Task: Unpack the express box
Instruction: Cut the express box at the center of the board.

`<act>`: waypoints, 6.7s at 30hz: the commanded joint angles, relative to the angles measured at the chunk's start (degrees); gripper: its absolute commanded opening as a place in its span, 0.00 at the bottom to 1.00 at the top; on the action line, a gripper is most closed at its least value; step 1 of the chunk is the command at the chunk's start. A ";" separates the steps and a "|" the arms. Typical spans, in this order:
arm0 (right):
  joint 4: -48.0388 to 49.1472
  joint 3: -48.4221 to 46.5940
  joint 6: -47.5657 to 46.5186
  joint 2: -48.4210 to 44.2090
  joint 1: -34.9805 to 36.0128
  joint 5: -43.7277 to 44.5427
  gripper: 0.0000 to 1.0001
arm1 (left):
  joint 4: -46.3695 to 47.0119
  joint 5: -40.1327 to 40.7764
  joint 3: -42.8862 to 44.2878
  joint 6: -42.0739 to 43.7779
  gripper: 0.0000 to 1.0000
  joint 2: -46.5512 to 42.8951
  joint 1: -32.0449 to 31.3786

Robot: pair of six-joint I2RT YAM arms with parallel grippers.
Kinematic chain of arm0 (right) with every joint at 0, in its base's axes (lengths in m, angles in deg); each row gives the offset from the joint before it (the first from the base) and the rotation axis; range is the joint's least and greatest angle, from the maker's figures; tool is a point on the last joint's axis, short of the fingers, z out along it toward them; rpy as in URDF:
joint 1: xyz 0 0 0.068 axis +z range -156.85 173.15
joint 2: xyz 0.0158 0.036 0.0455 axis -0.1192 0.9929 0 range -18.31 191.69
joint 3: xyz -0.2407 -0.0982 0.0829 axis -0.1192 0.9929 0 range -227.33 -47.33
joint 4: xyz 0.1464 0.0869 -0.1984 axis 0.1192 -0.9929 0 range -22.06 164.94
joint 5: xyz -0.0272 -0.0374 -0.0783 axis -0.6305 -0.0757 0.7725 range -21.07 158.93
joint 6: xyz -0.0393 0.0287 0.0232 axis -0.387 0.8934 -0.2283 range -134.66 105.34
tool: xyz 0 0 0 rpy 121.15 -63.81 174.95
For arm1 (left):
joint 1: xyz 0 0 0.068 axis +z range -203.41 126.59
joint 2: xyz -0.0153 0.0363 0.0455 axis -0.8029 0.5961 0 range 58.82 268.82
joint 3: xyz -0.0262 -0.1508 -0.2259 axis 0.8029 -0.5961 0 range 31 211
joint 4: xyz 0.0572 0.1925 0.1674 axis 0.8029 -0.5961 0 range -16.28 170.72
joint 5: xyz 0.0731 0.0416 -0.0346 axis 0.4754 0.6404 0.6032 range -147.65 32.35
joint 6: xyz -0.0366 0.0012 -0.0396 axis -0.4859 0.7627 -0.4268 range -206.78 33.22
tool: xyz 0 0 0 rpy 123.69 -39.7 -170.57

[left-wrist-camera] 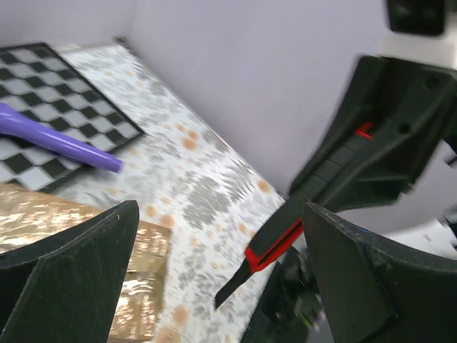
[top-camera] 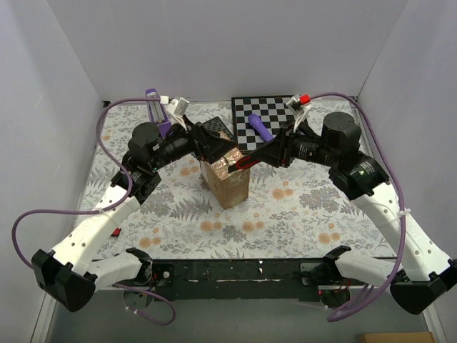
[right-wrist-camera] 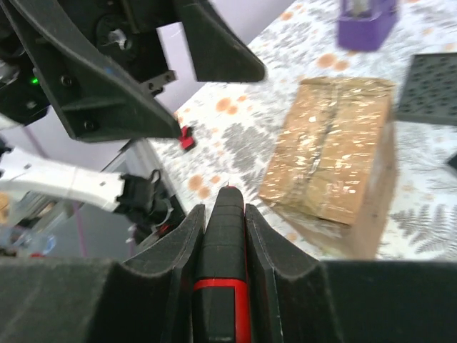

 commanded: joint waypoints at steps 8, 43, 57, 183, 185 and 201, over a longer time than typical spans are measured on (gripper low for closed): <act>12.69 5.39 -4.43 -5.57 2.93 20.95 0.01 | -12.69 46.66 0.42 -3.34 0.98 2.36 3.14; 23.77 -0.40 -15.77 9.90 24.20 57.61 0.01 | -6.03 25.06 -5.54 2.81 0.57 8.87 9.12; 23.59 0.21 -15.42 10.25 24.20 55.85 0.01 | -3.84 19.60 -7.39 3.51 0.45 9.93 11.05; 19.73 12.43 -32.21 7.44 22.01 49.17 0.01 | -1.55 9.75 -10.64 8.70 0.00 8.35 11.32; 19.73 12.78 -31.86 6.56 22.01 49.26 0.01 | -1.55 9.93 -10.64 8.70 0.00 8.35 11.32; 16.04 12.52 -30.89 3.39 22.01 47.94 0.01 | -1.99 10.98 -9.85 8.79 0.00 8.96 11.32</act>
